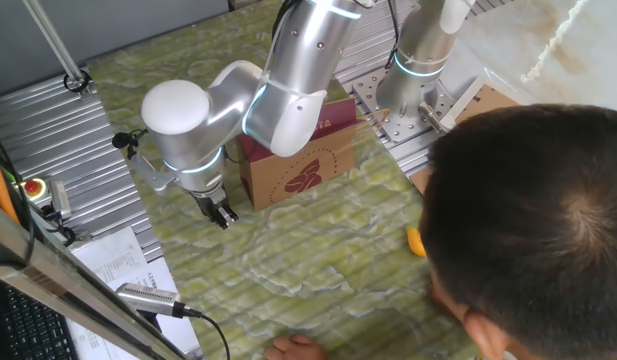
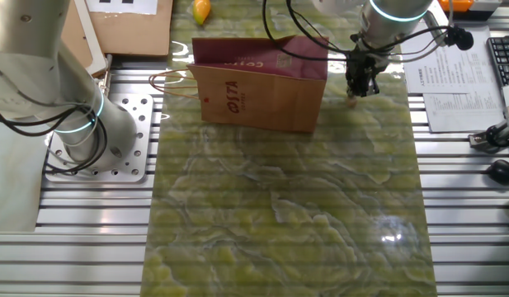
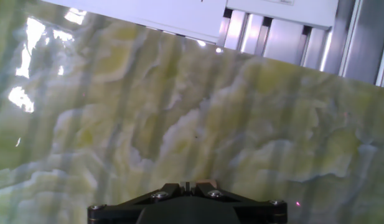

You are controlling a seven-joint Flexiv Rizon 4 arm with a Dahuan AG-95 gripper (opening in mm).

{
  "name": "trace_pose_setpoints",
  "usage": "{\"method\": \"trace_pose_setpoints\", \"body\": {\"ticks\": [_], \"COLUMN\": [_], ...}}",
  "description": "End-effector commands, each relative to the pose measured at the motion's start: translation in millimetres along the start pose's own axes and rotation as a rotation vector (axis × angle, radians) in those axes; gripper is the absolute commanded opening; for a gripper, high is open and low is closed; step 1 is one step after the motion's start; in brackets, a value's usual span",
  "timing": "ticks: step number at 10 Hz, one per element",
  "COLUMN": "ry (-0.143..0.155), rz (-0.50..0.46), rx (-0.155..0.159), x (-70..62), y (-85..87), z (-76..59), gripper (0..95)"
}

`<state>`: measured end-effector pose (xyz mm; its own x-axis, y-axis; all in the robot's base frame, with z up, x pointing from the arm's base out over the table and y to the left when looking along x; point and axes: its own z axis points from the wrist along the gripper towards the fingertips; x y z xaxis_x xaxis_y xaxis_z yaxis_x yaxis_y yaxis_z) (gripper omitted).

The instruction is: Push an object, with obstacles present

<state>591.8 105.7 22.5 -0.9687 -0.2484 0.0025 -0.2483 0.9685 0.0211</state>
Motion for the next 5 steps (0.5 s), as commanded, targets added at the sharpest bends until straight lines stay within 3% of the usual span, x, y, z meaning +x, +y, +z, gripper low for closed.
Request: {"method": "trace_pose_setpoints", "body": {"ticks": [1,5], "ry": [-0.001,-0.002], "rz": [0.001,0.003], "rx": [0.001,0.002], "x": [1.2,2.2], "y": [-3.1,-6.8], "z": [-0.4,-1.0], "gripper": [0.0,0.0]}}
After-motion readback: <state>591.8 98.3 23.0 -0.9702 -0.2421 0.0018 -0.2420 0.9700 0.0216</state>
